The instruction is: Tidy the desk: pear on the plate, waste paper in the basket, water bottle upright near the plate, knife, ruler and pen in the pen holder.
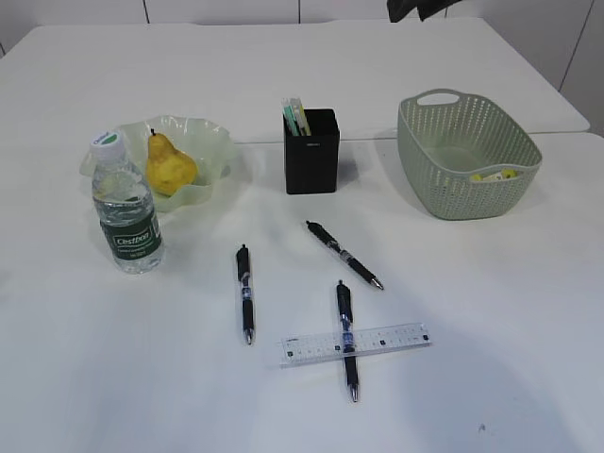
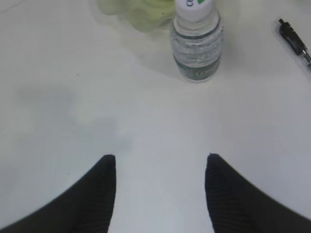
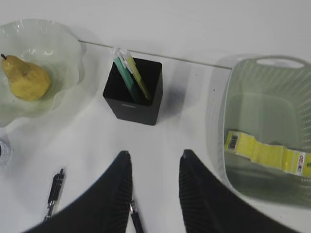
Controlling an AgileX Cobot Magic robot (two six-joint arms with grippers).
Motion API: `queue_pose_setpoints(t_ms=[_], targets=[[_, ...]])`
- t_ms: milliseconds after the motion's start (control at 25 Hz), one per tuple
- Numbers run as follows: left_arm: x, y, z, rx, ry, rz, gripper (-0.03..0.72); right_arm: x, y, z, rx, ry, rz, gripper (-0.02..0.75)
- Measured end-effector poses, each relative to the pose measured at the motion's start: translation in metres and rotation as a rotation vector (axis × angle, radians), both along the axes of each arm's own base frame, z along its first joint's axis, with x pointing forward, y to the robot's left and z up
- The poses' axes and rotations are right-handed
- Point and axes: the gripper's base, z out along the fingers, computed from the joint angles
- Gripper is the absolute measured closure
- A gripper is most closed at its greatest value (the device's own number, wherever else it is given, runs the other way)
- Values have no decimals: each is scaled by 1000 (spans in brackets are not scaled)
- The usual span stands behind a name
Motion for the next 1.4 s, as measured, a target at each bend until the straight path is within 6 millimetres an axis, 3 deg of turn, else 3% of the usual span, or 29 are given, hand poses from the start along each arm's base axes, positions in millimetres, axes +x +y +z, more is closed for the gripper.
queue_pose_setpoints(t_ms=[240, 480, 720, 1120, 1400], targets=[[1, -5, 7, -21, 62, 0, 277, -16, -5, 12, -8, 103, -27, 456], [16, -17, 37, -49, 86, -75, 277, -23, -7, 16, -22, 163, -32, 458], [33, -32, 52, -105, 106, -166, 267, -23, -7, 16, -19, 166, -31, 458], [59, -53, 47, -81, 136, -295, 202, -25, -4, 18, 13, 175, -21, 458], [72, -88, 40, -45, 144, -398, 200, -51, -15, 48, 18, 99, -27, 458]])
